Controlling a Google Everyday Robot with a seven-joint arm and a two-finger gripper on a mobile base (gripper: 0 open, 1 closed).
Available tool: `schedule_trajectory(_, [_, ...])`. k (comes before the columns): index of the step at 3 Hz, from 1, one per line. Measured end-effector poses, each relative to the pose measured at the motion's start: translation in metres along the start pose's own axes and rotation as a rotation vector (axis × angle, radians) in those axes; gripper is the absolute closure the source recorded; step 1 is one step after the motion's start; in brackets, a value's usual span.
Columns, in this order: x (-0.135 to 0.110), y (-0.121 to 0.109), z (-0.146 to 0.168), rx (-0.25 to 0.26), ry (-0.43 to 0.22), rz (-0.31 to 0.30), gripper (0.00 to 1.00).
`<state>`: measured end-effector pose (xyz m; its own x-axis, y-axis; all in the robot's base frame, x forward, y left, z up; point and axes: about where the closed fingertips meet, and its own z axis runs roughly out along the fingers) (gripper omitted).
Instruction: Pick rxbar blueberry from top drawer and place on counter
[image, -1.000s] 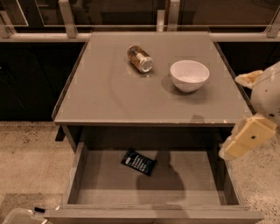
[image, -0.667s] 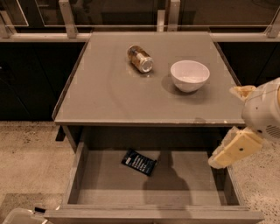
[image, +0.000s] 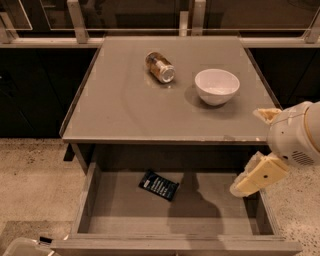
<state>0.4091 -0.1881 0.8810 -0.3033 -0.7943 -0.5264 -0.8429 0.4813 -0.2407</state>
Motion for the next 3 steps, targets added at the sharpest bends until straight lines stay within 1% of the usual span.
schedule_trajectory(1, [0.009,0.010,0.003,0.025,-0.025,0.022,0.00])
schedule_trajectory(2, [0.033,0.035,0.021,0.058,-0.082,0.093,0.00])
schedule_trajectory(3, [0.053,0.057,0.044,0.055,-0.121,0.164,0.00])
